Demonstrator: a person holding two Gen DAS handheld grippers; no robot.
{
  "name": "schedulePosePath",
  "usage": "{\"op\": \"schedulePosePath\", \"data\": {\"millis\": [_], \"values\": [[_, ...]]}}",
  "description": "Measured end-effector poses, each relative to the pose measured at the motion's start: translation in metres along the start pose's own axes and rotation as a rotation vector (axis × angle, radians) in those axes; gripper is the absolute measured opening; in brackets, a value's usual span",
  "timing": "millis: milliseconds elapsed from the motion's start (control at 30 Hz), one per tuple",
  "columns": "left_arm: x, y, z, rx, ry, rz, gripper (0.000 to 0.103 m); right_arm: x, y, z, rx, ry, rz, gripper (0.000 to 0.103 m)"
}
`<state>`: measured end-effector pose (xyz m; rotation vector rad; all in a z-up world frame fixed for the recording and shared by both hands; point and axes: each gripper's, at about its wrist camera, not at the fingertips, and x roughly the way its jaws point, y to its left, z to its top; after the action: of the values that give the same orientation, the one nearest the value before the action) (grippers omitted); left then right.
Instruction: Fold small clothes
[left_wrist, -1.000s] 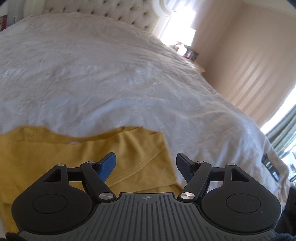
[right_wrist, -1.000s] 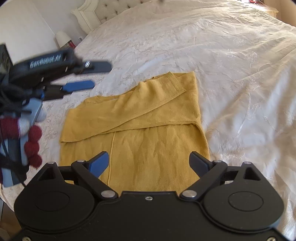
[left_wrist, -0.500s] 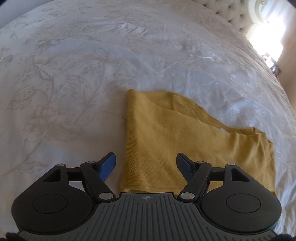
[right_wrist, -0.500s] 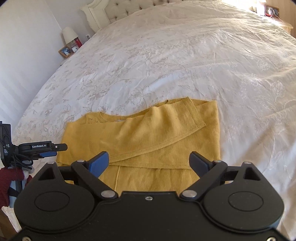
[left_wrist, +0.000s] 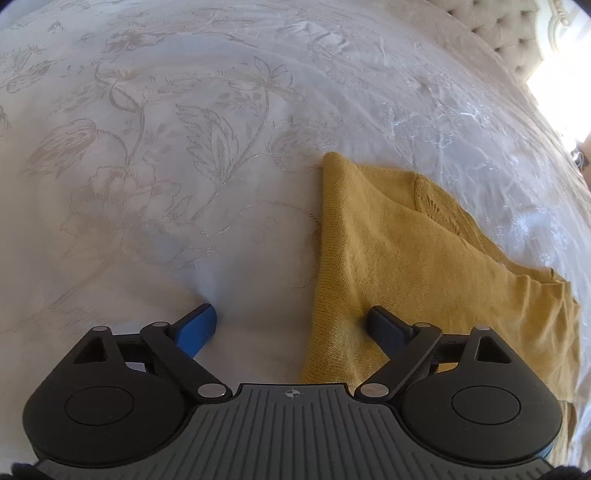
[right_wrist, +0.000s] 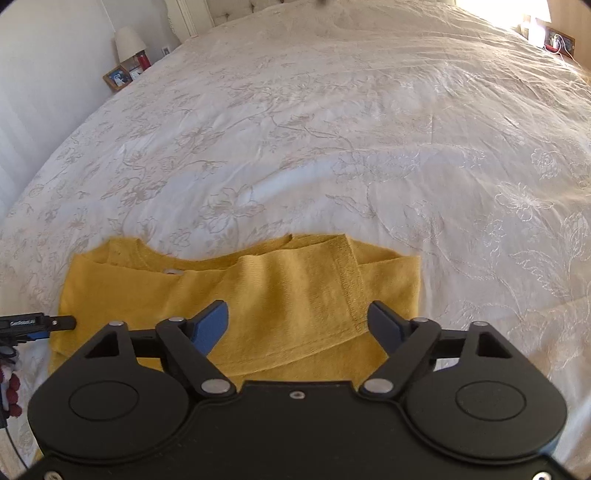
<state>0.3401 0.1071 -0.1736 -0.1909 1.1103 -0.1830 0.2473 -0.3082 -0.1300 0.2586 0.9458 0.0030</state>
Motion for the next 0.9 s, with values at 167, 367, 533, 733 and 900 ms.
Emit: {"op": "schedulePosePath", "data": {"millis": [167, 367, 533, 733, 900], "values": [[0.01, -0.011, 0.002, 0.074, 0.032, 0.007, 0.102, 0.026, -0.018, 0.005, 0.038, 0.039, -0.035, 0.075], [0.013, -0.018, 0.0, 0.113, 0.029, 0.045, 0.103, 0.041, -0.022, 0.004, 0.027, 0.089, -0.016, 0.07], [0.012, -0.018, -0.001, 0.134, 0.027, 0.041, 0.103, 0.036, -0.018, 0.005, 0.043, 0.093, -0.017, 0.016], [-0.017, -0.019, 0.005, 0.182, -0.026, 0.06, 0.101, -0.028, -0.008, 0.006, 0.058, -0.034, 0.008, 0.015], [-0.039, -0.018, 0.004, 0.247, -0.058, 0.094, 0.101, -0.02, -0.026, -0.016, 0.079, 0.055, -0.081, 0.015]]}}
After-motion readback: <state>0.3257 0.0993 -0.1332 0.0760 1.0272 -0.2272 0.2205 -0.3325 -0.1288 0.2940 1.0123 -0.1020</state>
